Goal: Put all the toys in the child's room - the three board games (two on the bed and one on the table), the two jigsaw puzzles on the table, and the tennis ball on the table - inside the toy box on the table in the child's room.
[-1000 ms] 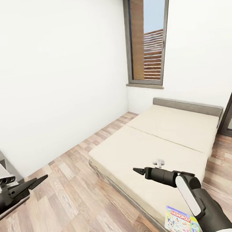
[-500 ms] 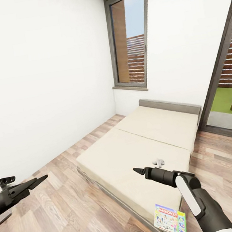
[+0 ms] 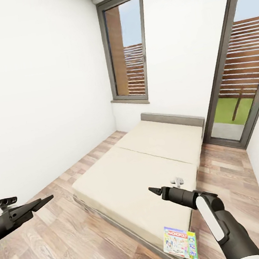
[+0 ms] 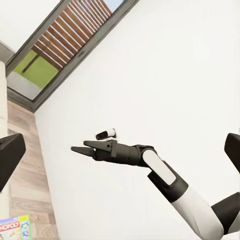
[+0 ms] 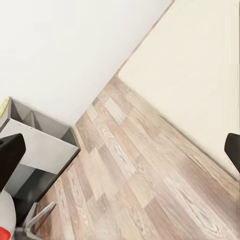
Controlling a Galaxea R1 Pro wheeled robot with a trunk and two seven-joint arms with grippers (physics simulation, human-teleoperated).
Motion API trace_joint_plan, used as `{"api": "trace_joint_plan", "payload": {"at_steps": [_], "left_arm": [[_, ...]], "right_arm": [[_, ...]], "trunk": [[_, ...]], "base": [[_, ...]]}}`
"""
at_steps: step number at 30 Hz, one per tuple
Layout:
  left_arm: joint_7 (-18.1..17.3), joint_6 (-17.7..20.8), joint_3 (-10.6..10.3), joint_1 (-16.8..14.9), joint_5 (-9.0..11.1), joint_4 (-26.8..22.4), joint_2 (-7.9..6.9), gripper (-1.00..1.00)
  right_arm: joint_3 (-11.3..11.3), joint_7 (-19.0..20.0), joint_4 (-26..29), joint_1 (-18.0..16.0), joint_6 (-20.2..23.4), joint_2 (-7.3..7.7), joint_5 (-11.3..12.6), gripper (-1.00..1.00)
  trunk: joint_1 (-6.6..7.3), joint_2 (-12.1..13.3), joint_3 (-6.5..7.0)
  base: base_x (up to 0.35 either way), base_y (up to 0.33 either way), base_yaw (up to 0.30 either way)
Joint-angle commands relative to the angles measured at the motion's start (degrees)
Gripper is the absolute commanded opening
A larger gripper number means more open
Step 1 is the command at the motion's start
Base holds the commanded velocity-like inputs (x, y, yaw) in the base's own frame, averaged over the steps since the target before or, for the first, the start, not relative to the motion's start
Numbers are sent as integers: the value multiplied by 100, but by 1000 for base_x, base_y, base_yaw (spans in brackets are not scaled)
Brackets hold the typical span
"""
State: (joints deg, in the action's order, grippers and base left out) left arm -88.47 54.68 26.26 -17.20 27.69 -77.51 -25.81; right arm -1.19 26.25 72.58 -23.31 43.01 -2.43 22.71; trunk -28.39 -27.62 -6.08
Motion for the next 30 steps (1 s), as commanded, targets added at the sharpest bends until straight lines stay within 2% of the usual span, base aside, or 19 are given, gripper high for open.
{"api": "trace_joint_plan", "payload": {"at_steps": [1,30], "left_arm": [[-21,61,1,-2,0,-3,-2,100],[-12,60,1,-2,0,-1,-2,100]], "right_arm": [[-13,11,2,-7,40,-5,11,100],[-13,4,1,-7,38,-11,14,100]], "trunk": [[-3,-11,-8],[-3,-11,97]], "base": [[0,94,-258],[0,107,-258]]}}
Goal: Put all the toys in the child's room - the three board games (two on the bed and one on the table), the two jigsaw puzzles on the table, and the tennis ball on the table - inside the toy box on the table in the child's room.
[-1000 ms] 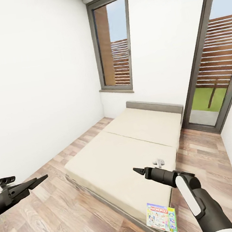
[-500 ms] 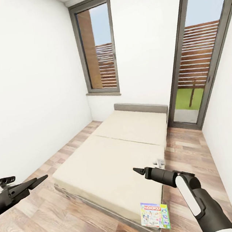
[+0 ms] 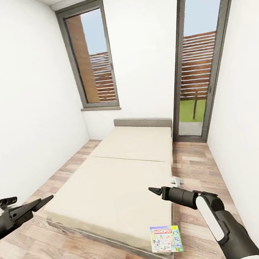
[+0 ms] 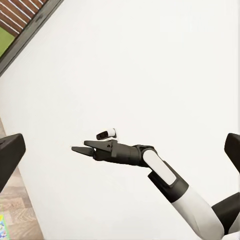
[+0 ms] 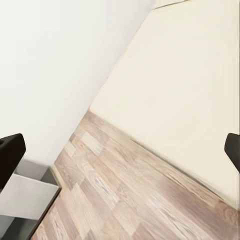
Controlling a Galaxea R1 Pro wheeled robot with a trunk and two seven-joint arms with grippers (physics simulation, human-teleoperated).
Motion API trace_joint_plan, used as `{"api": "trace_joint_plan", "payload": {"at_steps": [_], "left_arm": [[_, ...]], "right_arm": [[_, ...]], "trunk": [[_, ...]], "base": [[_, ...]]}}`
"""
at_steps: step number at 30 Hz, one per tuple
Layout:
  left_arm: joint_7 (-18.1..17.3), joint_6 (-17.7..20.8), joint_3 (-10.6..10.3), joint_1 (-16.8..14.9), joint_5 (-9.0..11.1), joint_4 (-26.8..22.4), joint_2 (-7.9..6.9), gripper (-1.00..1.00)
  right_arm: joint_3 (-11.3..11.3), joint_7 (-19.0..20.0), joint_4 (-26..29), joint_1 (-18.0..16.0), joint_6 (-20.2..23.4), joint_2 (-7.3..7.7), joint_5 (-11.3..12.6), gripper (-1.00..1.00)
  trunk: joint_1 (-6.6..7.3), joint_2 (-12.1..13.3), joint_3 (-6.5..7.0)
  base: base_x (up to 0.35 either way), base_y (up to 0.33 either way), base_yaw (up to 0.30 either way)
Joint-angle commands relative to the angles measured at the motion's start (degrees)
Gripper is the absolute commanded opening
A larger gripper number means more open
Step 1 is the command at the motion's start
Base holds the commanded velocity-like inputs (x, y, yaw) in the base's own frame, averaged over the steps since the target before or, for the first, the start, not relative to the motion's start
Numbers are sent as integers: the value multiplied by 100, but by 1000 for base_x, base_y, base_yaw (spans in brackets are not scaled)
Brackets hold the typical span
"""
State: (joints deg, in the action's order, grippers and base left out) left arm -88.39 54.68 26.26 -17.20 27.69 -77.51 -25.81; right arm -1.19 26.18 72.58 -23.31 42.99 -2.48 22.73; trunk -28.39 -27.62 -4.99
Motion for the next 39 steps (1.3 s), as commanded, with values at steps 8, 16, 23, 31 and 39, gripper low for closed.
{"api": "trace_joint_plan", "payload": {"at_steps": [8,16,23,31,39], "left_arm": [[-21,61,2,-2,0,-1,-2,100],[-21,61,2,-2,0,-1,-2,100],[-22,61,2,-2,0,-3,-2,100],[-26,61,2,-2,0,-1,-2,100],[-26,61,2,-2,2,-1,-2,100]], "right_arm": [[-13,12,2,-7,40,-6,12,100],[-13,11,2,-7,41,-5,12,100],[-13,10,2,-7,41,-6,12,100],[-13,11,2,-7,37,-5,12,100],[-15,6,2,-7,-78,-12,-13,100]], "trunk": [[-3,-11,17],[-3,-11,46],[-3,-11,72],[-3,-11,92],[-3,-11,95]], "base": [[0,32,-258],[0,3,-258],[0,31,-258],[-27,149,-189],[-47,142,-29]]}}
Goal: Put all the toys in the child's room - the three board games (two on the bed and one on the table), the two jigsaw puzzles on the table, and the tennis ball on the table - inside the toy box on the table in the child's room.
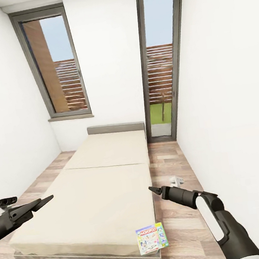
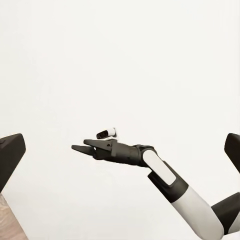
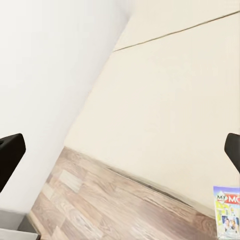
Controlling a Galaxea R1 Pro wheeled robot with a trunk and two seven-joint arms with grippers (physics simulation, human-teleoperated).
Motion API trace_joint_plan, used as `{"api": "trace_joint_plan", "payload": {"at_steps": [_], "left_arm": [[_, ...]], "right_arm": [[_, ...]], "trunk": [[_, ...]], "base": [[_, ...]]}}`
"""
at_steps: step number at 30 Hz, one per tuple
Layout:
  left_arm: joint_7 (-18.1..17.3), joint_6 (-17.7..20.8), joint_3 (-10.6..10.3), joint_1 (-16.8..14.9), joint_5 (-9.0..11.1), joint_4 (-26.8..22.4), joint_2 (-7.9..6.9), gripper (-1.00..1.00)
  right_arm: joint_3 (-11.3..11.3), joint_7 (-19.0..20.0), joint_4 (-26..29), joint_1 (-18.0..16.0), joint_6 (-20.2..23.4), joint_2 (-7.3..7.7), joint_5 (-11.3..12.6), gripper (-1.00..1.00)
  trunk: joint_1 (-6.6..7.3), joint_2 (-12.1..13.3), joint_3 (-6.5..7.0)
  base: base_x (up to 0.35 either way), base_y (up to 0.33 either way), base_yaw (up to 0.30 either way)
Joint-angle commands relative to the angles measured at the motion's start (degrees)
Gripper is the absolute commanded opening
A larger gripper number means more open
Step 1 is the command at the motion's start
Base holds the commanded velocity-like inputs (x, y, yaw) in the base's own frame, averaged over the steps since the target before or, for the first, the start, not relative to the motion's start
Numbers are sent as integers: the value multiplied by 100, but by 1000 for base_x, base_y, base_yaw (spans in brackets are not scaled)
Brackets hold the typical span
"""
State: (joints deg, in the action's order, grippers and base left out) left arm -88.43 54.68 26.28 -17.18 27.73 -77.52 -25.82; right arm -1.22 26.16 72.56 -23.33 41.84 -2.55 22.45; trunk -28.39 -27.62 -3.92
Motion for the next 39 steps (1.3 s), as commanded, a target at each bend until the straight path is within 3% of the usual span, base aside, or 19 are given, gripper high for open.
{"api": "trace_joint_plan", "payload": {"at_steps": [1,13,20,29,39], "left_arm": [[-23,61,0,-5,-3,0,-2,100],[-23,61,0,-5,-5,0,-2,100],[-24,63,5,-5,-5,0,-2,100],[-25,61,252,-5,-5,14,6,100],[-25,61,303,-5,-10,66,7,100]], "right_arm": [[-12,6,2,-5,-39,-10,5,100],[-2,20,4,-5,-208,13,32,100],[-2,25,49,-5,-211,3,39,100],[-17,48,52,-5,-165,3,48,100],[-33,47,33,-5,-185,1,49,100]], "trunk": [[-3,-12,-12],[-3,-12,-12],[-3,-12,-12],[-3,-12,-50],[-3,-12,-69]], "base": [[-5,15,-3],[-2,17,-1],[-44,195,0],[-11,127,-100],[-1,10,-51]]}}
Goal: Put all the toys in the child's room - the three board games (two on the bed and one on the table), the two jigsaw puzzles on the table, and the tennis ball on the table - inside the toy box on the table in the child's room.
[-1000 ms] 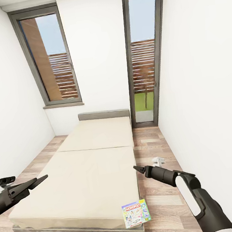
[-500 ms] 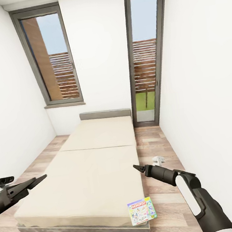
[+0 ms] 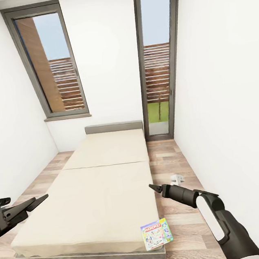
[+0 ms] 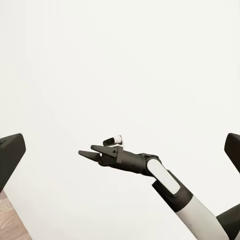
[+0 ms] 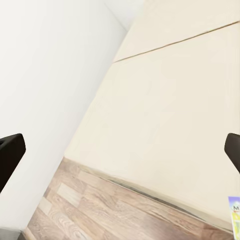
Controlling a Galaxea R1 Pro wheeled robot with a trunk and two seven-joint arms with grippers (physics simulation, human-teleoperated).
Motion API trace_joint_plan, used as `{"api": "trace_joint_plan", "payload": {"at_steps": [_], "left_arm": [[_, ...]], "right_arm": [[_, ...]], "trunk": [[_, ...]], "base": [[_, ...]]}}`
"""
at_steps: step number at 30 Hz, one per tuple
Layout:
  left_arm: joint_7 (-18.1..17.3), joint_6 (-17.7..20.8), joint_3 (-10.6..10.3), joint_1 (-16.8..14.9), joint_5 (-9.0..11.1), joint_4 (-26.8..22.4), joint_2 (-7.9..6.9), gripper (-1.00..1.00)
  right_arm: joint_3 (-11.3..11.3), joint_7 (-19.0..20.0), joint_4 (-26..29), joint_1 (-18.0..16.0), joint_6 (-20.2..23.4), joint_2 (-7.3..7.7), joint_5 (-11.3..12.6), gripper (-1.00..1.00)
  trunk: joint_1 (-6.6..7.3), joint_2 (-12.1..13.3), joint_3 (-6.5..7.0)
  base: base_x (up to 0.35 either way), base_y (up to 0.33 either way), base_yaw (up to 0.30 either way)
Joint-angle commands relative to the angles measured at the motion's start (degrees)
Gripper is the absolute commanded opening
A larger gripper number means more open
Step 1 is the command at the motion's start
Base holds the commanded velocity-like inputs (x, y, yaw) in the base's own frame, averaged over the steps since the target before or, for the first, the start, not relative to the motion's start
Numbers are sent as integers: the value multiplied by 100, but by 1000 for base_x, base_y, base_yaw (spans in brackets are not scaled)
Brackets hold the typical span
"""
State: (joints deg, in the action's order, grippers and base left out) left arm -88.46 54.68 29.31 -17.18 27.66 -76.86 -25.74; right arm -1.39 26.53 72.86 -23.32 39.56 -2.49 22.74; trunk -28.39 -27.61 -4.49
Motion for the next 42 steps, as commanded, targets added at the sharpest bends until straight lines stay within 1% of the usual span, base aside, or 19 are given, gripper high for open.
{"api": "trace_joint_plan", "payload": {"at_steps": [1,7,16,25,35,39,40,42], "left_arm": [[-22,61,1,-5,-2,1,-1,100],[-22,61,4,-5,-5,5,-1,100],[-22,61,5,-5,-5,4,-1,100],[-20,61,1,-5,-16,4,-1,100],[24,58,-44,-5,-37,8,10,100],[195,65,-63,-5,-133,11,29,100],[336,67,-65,-5,-227,27,42,100],[500,71,-65,-5,-338,70,54,100]], "right_arm": [[-26,10,3,-5,45,-6,20,100],[-139,16,1,-5,62,-13,23,100],[-199,19,-8,-5,44,-4,20,100],[-302,27,-8,-5,27,-16,18,100],[-326,-4,-11,-5,40,-23,17,100],[-328,-51,-15,-5,59,-41,-15,100],[-327,-122,-16,-5,65,-44,-25,100],[-327,-248,-16,-5,73,-46,-29,100]], "trunk": [[-3,-12,-13],[-3,-12,-14],[-3,-12,-14],[-3,-12,-14],[-3,-12,-14],[-3,-12,-14],[-3,-12,-14],[-3,-12,-14]], "base": [[0,2,-17],[0,1,-90],[0,0,-159],[0,0,-28],[0,0,-2],[0,0,0],[0,0,0],[0,0,0]]}}
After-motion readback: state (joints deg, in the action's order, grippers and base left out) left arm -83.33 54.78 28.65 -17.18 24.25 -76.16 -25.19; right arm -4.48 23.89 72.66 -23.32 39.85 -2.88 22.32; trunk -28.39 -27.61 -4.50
